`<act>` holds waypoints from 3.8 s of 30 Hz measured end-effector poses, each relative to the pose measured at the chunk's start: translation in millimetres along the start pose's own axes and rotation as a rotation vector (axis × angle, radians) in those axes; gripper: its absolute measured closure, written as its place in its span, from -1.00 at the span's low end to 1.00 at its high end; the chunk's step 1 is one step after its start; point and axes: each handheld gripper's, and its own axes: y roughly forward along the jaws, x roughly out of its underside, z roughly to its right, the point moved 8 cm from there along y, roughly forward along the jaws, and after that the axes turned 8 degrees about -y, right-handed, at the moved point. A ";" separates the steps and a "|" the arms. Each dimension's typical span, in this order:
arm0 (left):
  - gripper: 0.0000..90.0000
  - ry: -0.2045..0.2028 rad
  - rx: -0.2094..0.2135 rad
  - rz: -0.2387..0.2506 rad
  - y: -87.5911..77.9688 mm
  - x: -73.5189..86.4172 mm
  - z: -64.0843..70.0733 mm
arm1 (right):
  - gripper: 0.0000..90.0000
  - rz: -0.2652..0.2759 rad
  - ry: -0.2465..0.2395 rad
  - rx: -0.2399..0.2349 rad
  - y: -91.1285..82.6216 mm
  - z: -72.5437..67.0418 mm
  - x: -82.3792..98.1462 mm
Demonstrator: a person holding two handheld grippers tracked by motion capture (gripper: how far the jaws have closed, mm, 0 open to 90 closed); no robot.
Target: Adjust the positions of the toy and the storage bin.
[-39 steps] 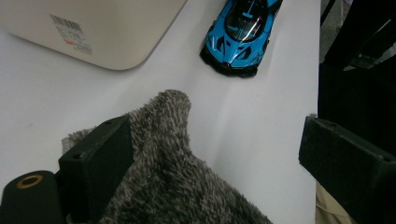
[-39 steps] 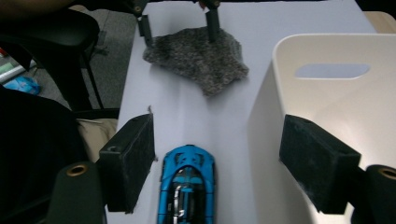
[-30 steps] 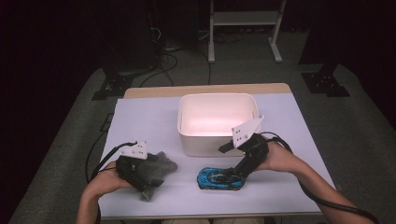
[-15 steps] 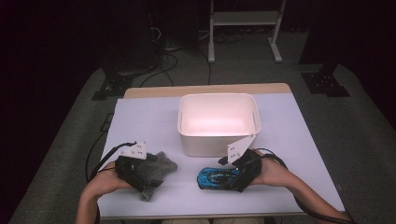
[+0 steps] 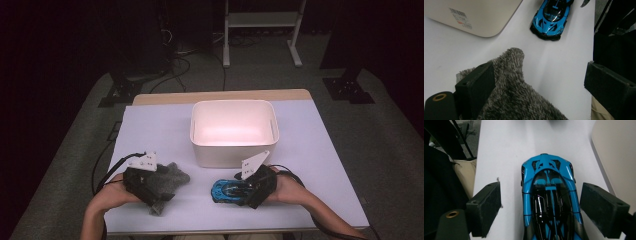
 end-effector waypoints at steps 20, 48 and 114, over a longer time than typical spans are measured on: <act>-0.80 -0.001 0.006 0.000 0.6 0.6 0.3 | -0.65 -0.012 0.008 0.021 20.7 8.2 13.2; -0.80 0.003 0.014 -0.006 0.6 1.5 1.5 | -0.65 -0.017 -0.033 0.050 30.2 11.4 16.9; -0.80 0.002 0.026 -0.019 2.2 2.1 2.5 | -0.65 -0.104 -0.061 0.007 37.4 11.2 13.4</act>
